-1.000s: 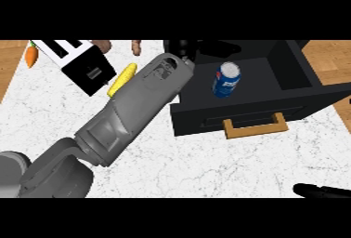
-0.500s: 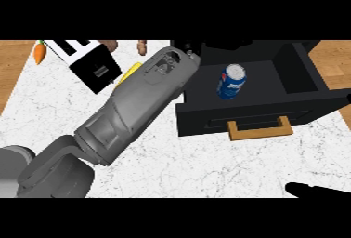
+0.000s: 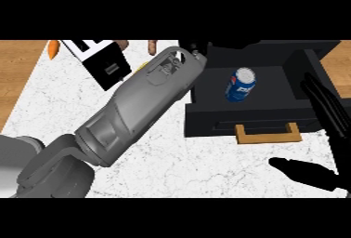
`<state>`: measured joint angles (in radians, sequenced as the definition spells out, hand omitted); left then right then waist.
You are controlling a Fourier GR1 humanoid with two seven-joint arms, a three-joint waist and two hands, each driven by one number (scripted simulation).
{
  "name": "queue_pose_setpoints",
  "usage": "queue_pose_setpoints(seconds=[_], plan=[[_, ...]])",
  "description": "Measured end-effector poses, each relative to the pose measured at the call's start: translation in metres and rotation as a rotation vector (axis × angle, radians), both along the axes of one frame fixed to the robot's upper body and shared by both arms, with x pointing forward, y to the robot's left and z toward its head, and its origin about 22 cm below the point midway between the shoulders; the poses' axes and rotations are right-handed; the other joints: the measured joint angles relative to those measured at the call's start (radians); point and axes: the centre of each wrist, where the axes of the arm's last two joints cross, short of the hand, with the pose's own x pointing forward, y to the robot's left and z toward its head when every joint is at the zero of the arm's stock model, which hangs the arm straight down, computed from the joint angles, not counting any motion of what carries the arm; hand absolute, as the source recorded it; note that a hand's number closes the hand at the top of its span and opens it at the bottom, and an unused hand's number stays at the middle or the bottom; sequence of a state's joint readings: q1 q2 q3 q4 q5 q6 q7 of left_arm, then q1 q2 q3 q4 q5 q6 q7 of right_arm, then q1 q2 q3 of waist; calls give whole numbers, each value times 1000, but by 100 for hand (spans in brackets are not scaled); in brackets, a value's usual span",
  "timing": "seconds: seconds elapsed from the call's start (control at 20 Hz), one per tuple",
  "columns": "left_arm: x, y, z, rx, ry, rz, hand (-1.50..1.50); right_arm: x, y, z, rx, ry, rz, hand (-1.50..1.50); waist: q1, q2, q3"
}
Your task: Pick up the can, place it into the drawer and close the drawer
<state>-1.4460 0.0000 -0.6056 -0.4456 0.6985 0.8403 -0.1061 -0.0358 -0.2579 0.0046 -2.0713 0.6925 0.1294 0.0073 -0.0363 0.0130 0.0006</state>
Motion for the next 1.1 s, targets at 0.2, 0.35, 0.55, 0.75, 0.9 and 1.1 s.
queue_pose_setpoints(seconds=[0.2,0.35,0.55,0.75,0.9,1.1], plan=[[1,1,3,-9,9,-5,-150,14,11,-21,-123,28,-36,-150,18,-4,0],[1,6,2,-7,10,-6,-150,27,15,-41,-199,53,-78,-150,37,-9,0],[3,18,11,-7,17,-1,-150,45,24,-65,-214,50,-118,-150,50,-13,0],[3,34,25,-7,21,7,-150,61,23,-87,-215,40,-153,-150,62,-19,-2],[0,48,29,-4,22,10,-150,75,22,-95,-236,13,-175,-150,69,-26,-10],[-2,66,32,2,22,19,-150,97,21,-102,-259,-9,-204,-150,75,-32,-17]])
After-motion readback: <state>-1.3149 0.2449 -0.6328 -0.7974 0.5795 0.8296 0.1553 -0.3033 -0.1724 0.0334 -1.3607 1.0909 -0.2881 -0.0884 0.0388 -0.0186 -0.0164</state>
